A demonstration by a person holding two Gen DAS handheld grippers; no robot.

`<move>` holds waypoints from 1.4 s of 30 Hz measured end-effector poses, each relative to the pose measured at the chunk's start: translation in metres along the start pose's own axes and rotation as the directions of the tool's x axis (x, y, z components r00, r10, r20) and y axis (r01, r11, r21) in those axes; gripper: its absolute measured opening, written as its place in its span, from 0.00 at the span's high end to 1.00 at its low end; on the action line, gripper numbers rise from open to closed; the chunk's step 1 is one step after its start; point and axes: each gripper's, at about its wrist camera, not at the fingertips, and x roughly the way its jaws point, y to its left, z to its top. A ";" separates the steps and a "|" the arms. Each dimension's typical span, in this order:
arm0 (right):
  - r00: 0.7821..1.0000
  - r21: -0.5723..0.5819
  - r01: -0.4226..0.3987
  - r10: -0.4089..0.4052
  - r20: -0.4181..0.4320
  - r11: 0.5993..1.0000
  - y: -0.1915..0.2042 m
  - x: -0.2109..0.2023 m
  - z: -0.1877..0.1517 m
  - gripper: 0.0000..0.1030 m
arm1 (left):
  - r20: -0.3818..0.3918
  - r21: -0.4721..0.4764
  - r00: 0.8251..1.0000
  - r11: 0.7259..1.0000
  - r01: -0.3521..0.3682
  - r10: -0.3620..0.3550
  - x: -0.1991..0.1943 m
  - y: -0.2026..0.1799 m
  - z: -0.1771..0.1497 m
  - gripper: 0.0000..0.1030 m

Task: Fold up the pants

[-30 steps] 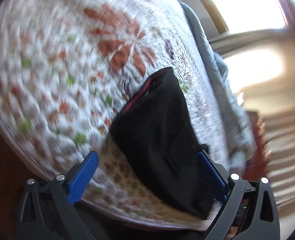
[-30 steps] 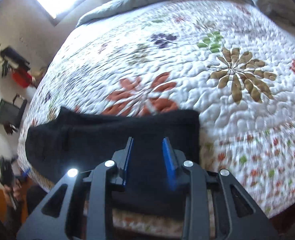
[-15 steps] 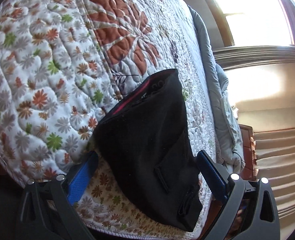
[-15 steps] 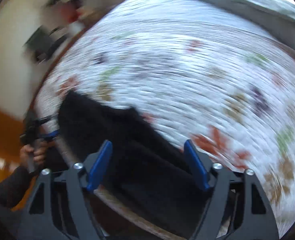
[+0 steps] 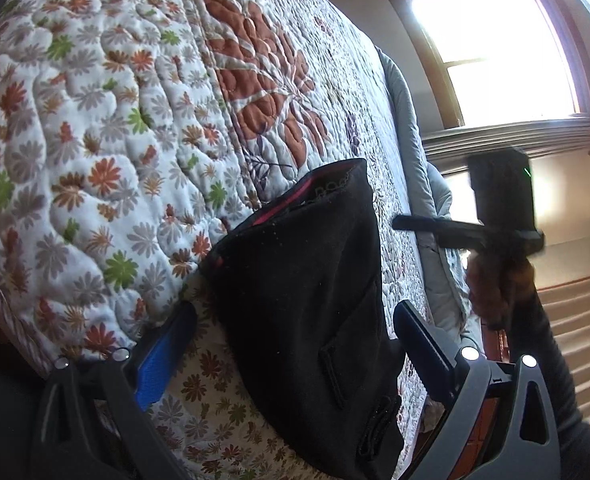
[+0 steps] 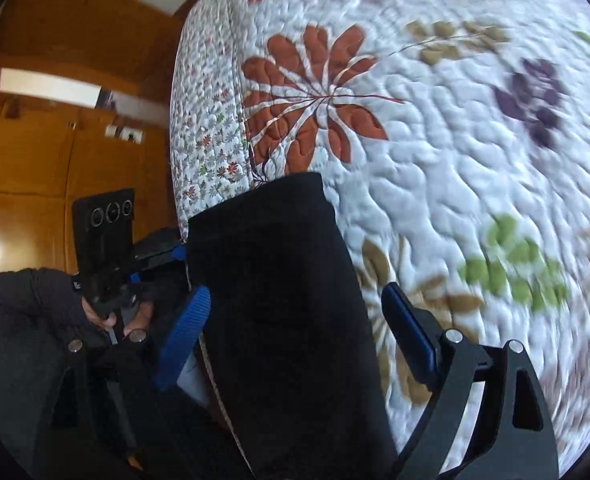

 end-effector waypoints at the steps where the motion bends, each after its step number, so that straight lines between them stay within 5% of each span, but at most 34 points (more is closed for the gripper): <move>1: 0.999 -0.013 -0.019 0.019 -0.028 1.000 -0.005 0.008 0.007 0.16 | -0.003 0.008 1.000 1.000 -0.002 0.002 -0.001 0.000 -0.002 0.04; 7: 0.967 -0.065 -0.218 0.207 -0.146 0.974 -0.007 0.050 0.034 0.15 | -0.030 -0.018 0.999 0.999 0.037 -0.038 0.000 0.001 0.000 0.04; 10: 0.960 -0.087 -0.229 0.210 -0.187 0.970 -0.008 0.064 0.036 0.23 | -0.070 -0.020 0.996 0.998 0.060 -0.061 0.004 -0.002 0.002 0.04; 12: 0.958 -0.056 -0.220 0.205 -0.200 0.974 -0.019 0.068 0.039 0.38 | -0.080 -0.010 0.995 0.998 0.059 -0.060 0.007 -0.003 0.003 0.04; 18: 0.948 -0.041 -0.254 0.240 -0.210 0.966 -0.021 0.073 0.036 0.29 | -0.072 -0.070 0.994 0.994 0.078 -0.083 0.011 0.008 0.013 0.04; 20: 0.937 -0.036 -0.283 0.268 -0.225 0.958 -0.021 0.073 0.037 0.40 | -0.072 -0.075 0.993 0.993 0.088 -0.093 0.010 0.007 0.015 0.06; 24: 0.933 -0.024 -0.281 0.267 -0.243 0.959 -0.027 0.063 0.037 0.63 | -0.075 -0.060 0.996 0.997 0.045 -0.049 0.005 0.009 0.016 0.34; 27: 0.937 -0.038 -0.274 0.257 -0.238 0.961 -0.022 0.048 0.035 0.66 | -0.071 -0.057 0.997 0.998 0.037 -0.041 -0.001 0.013 0.015 0.49; 35: 0.971 -0.088 -0.158 0.139 -0.192 0.983 0.019 0.006 0.017 0.68 | -0.051 0.031 0.997 0.998 0.055 -0.053 -0.022 -0.007 0.017 0.65; 42: 0.994 -0.138 -0.010 -0.006 -0.113 0.990 0.070 -0.045 -0.015 0.70 | -0.037 0.192 0.998 0.979 0.064 -0.058 -0.049 -0.063 0.009 0.73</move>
